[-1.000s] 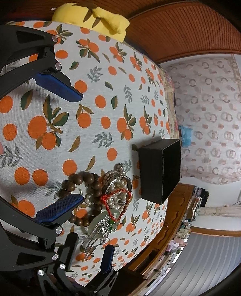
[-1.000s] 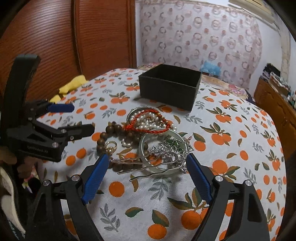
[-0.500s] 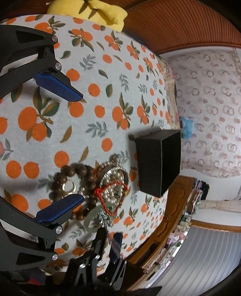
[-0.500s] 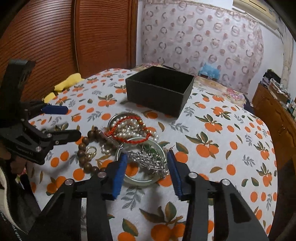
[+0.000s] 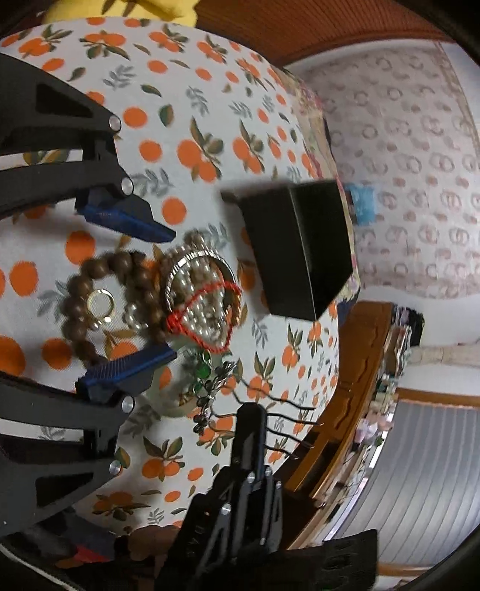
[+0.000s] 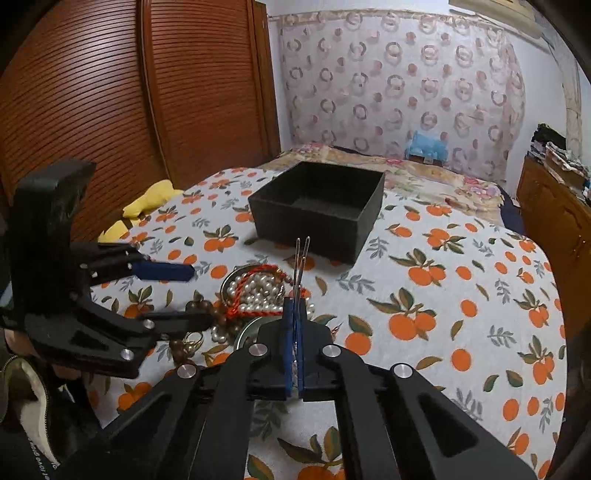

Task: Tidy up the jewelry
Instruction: 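Grasp the red string bracelet with the left tool while the right tool grasps silver hook earrings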

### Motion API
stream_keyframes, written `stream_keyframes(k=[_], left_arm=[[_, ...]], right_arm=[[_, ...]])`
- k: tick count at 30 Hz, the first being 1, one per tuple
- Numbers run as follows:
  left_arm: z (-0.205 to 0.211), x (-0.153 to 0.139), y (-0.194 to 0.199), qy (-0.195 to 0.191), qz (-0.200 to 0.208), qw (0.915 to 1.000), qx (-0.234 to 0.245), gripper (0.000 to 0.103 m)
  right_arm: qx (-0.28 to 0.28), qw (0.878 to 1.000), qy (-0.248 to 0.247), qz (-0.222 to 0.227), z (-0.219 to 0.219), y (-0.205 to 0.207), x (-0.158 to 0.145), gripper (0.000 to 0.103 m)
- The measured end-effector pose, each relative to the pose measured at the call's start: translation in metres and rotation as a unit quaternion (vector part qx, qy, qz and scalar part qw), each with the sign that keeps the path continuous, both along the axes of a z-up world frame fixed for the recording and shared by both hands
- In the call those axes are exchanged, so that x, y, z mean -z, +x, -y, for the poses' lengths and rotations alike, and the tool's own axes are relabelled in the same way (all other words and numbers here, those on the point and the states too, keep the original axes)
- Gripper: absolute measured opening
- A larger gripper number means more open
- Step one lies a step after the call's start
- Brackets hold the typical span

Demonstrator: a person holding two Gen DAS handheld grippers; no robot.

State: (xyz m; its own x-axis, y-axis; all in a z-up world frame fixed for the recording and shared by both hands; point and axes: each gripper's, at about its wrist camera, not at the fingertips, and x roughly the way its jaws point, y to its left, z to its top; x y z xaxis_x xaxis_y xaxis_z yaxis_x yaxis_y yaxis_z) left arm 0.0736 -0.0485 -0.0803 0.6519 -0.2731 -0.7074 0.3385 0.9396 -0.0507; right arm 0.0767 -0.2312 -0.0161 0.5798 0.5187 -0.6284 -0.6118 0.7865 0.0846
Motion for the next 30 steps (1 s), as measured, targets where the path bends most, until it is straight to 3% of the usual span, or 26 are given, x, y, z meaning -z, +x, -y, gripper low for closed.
stream_keyframes(k=[5, 7, 12, 16, 21, 27, 30], left_arm=[[0.013, 0.0, 0.008, 0.01, 0.007, 0.9998, 0.015, 0.05], [0.018, -0.001, 0.011, 0.022, 0.012, 0.9995, 0.016, 0.041], [0.028, -0.007, 0.013, 0.026, 0.022, 0.9987, 0.039, 0.036], [0.037, -0.003, 0.021, 0.026, 0.006, 0.9978, 0.06, 0.029], [0.043, 0.006, 0.026, 0.037, -0.006, 0.9967, 0.072, 0.027], [0.037, 0.004, 0.028, 0.029, -0.003, 0.9972, 0.069, 0.002], [0.031, -0.005, 0.026, 0.01, 0.006, 0.9974, 0.071, 0.002]], right_arm=[[0.009, 1.0, 0.008, 0.009, 0.009, -0.002, -0.007, 0.002], [0.016, 1.0, 0.008, 0.012, 0.014, -0.002, -0.008, 0.002], [0.032, 0.999, 0.005, 0.01, 0.025, 0.002, -0.005, 0.002], [0.044, 0.999, 0.005, 0.008, 0.032, 0.004, -0.001, 0.002], [0.048, 0.999, 0.003, 0.009, 0.036, 0.004, -0.001, 0.002], [0.05, 0.999, 0.0, 0.009, 0.036, 0.006, 0.001, 0.002], [0.049, 0.999, -0.001, 0.01, 0.037, 0.007, 0.001, 0.002]])
